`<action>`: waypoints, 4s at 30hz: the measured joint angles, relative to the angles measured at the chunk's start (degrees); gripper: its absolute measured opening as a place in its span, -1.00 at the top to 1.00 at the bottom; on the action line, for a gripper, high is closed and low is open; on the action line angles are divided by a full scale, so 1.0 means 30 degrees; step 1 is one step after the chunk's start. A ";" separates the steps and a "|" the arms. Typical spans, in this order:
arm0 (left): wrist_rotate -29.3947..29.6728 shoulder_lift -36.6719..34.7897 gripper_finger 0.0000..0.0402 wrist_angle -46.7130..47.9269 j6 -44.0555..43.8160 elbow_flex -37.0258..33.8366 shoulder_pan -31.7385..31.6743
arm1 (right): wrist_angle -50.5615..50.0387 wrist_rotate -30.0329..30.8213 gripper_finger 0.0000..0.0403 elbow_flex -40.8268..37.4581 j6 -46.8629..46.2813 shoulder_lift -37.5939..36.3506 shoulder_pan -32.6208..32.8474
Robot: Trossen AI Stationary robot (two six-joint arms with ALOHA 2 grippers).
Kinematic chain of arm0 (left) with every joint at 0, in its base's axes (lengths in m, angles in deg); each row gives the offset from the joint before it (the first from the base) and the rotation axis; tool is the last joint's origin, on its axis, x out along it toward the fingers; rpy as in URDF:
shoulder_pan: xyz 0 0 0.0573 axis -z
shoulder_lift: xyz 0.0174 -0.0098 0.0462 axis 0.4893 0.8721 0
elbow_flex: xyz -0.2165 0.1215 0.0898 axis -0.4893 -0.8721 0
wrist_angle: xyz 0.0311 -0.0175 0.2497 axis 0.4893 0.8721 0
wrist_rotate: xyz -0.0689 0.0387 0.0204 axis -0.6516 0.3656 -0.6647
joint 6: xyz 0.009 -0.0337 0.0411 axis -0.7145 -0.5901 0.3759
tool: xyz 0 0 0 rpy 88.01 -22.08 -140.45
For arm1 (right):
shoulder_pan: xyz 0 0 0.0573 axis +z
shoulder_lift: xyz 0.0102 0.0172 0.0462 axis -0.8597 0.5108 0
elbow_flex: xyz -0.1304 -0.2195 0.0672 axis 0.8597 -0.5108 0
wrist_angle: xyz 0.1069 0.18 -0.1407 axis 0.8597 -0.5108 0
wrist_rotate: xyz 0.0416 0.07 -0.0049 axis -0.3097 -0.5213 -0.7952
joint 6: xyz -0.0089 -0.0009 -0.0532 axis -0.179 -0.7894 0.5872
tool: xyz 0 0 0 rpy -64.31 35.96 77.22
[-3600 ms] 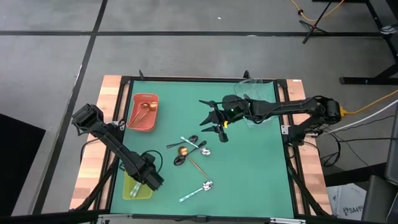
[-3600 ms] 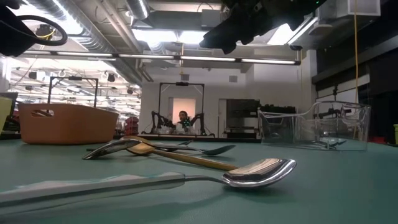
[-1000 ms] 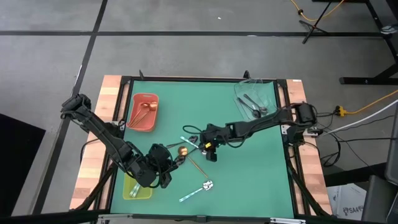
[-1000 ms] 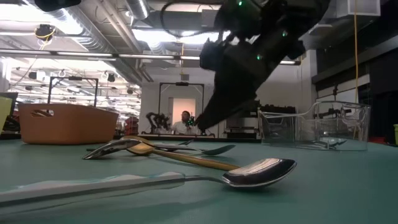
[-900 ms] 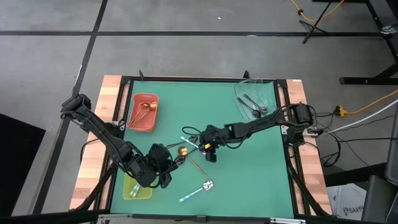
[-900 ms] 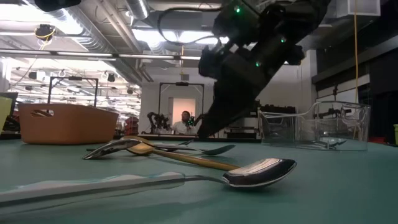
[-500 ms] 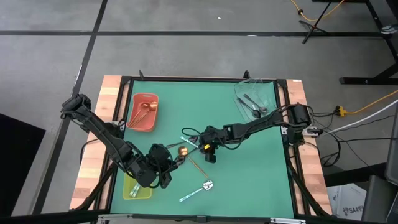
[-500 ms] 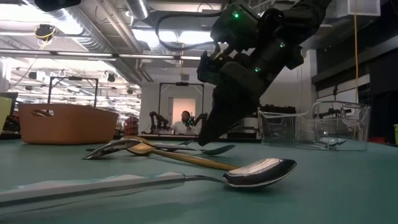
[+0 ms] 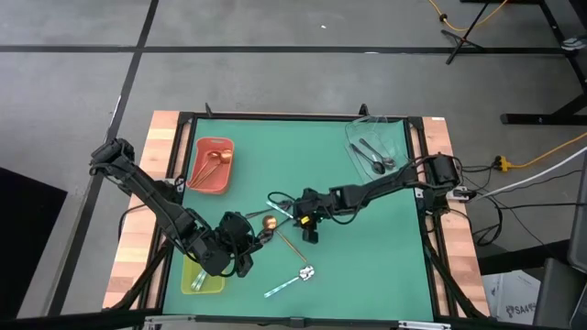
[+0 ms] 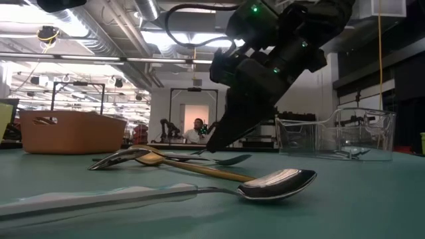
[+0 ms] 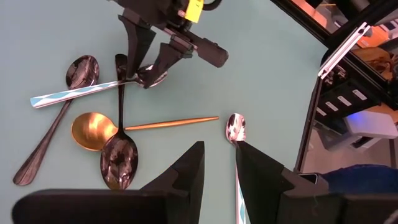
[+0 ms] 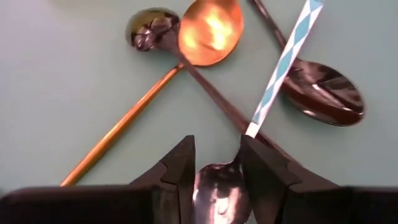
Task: Sort silverware by color (type)
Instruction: Put the blue patterned spoon into the yellow bin
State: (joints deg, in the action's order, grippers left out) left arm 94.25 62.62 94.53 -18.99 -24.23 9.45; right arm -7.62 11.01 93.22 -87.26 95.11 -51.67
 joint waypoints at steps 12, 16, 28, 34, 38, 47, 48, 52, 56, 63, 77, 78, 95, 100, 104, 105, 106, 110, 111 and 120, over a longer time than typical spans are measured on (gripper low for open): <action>-0.0001 0.0000 0.57 0.0000 -0.0006 0.0000 0.0000 | -0.0545 0.0491 0.43 0.0000 0.0001 -0.0007 -0.0029; -0.0004 0.0000 0.57 0.0000 -0.0002 0.0000 0.0000 | -0.0544 0.0406 0.43 0.0000 0.0000 -0.0007 -0.0029; 0.0000 0.0000 0.57 0.0017 -0.0004 0.0000 0.0000 | -0.0378 0.0658 0.43 0.0015 0.0000 0.0526 -0.0022; 0.0000 0.0007 0.57 0.0161 -0.0007 0.0000 0.0000 | 0.0200 0.0587 0.43 0.0067 -0.0007 0.1251 -0.0022; 0.0009 0.0007 0.57 0.0203 -0.0007 0.0000 -0.0055 | 0.0349 0.0565 0.43 0.0072 -0.0007 0.1298 -0.0022; 0.0007 0.0007 0.57 0.0206 -0.0014 0.0000 -0.0080 | 0.0396 0.1117 0.43 0.0051 -0.0858 0.1348 -0.0022; 0.0007 0.0007 0.57 0.0209 -0.0007 0.0000 -0.0080 | 0.0389 0.1146 0.43 0.0051 -0.0938 0.1354 -0.0022; 0.0007 0.0007 0.57 0.0211 -0.0007 0.0000 -0.0080 | 0.0381 0.1241 0.43 0.0044 -0.0963 0.1362 -0.0022; 0.0007 0.0007 0.57 0.0211 -0.0010 0.0000 -0.0080 | 0.0374 0.1291 0.46 0.0036 -0.1005 0.1377 -0.0022; 0.0007 0.0007 0.57 0.0215 -0.0007 0.0000 -0.0080 | 0.0344 0.1474 0.78 0.0029 -0.1042 0.1384 -0.0045; 0.0007 0.0007 0.57 0.0219 -0.0007 0.0000 -0.0080 | 0.0310 0.1145 0.95 0.0022 -0.0230 0.1384 -0.0044; 0.0007 0.0007 0.57 0.0219 -0.0011 0.0000 -0.0080 | 0.0309 0.0891 0.97 0.0022 0.0139 0.1384 -0.0049; -0.0170 0.0007 0.57 0.0213 -0.0051 0.0000 -0.0080 | 0.0381 0.0367 1.00 0.0015 0.1748 0.1219 -0.0044; -0.0204 0.0007 0.57 0.0226 -0.0072 0.0000 -0.0087 | 0.0576 0.0299 1.00 -0.0032 0.1785 0.1110 -0.0044; -0.0219 0.0007 0.57 0.0221 -0.0072 0.0000 -0.0087 | 0.0883 0.0128 1.00 -0.0036 0.1861 0.1115 -0.0044; -0.0219 0.0007 0.57 0.0219 -0.0065 0.0000 -0.0087 | 0.0904 0.0121 1.00 -0.0036 0.1958 0.1115 -0.0044; -0.0219 0.0007 0.57 0.0223 -0.0072 0.0000 -0.0087 | 0.0922 0.0115 1.00 -0.0036 0.2114 0.1115 -0.0044; -0.0219 0.0007 0.57 0.0222 -0.0072 0.0000 -0.0087 | 0.0950 0.0105 1.00 -0.0036 0.2218 0.1035 -0.0044; -0.0219 0.0007 0.57 0.0212 -0.0072 0.0000 -0.0087 | 0.0979 0.0105 1.00 -0.0036 0.2221 0.1029 -0.0044; -0.0219 0.0007 0.57 0.0219 -0.0051 0.0000 -0.0087 | 0.1025 0.0093 1.00 0.0041 0.2215 0.0542 -0.0040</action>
State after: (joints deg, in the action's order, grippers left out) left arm 93.60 62.65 95.19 -19.14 -24.23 9.19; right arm -4.55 11.29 93.35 -80.62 96.74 -51.79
